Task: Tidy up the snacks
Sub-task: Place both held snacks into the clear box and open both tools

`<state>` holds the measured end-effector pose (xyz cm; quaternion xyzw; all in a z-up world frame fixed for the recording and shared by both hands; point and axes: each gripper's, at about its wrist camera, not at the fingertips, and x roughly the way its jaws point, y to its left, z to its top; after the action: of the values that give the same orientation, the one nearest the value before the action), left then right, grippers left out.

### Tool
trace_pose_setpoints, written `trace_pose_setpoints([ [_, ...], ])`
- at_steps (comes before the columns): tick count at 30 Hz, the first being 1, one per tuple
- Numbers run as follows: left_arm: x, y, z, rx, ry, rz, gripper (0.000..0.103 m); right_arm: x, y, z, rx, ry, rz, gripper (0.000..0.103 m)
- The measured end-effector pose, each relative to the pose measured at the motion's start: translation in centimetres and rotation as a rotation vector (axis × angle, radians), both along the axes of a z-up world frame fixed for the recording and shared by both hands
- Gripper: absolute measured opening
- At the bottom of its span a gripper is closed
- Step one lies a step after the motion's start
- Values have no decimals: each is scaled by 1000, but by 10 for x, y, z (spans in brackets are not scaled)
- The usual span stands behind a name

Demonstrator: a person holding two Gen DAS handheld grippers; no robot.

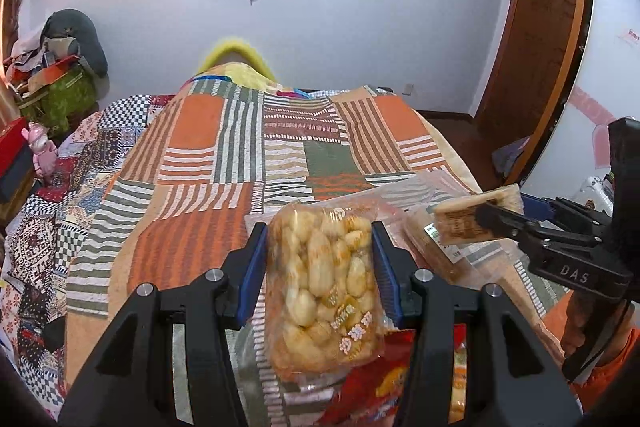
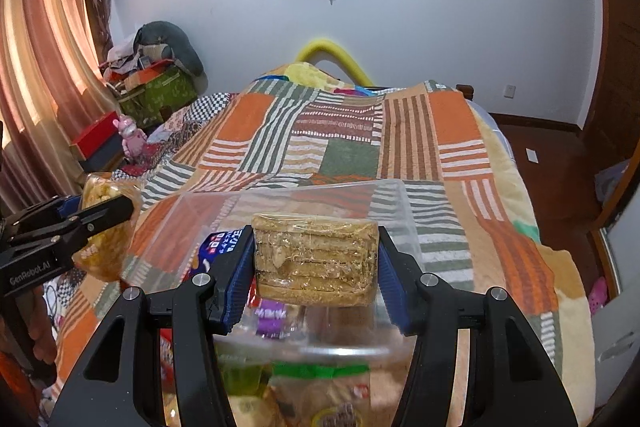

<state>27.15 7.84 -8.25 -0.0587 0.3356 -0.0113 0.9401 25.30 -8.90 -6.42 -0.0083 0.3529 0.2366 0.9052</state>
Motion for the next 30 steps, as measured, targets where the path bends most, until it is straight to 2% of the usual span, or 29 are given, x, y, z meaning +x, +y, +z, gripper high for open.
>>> trace_pose_setpoints([
  [10, 36, -13, -26, -30, 69, -42, 50, 20, 12, -22, -52, 65, 22, 53],
  [15, 45, -20, -38, -8, 121, -45, 50, 15, 16, -21, -81, 63, 55, 53],
  [17, 45, -19, -39, -14, 135, -42, 52, 13, 16, -19, -89, 54, 61, 57],
  [19, 42, -16, -38, -24, 136, -32, 61, 10, 13, -16, -92, 44, 55, 63],
  [30, -6, -4, -13, -16, 101, -9, 72, -18, -14, 2, -70, 12, 52, 69],
])
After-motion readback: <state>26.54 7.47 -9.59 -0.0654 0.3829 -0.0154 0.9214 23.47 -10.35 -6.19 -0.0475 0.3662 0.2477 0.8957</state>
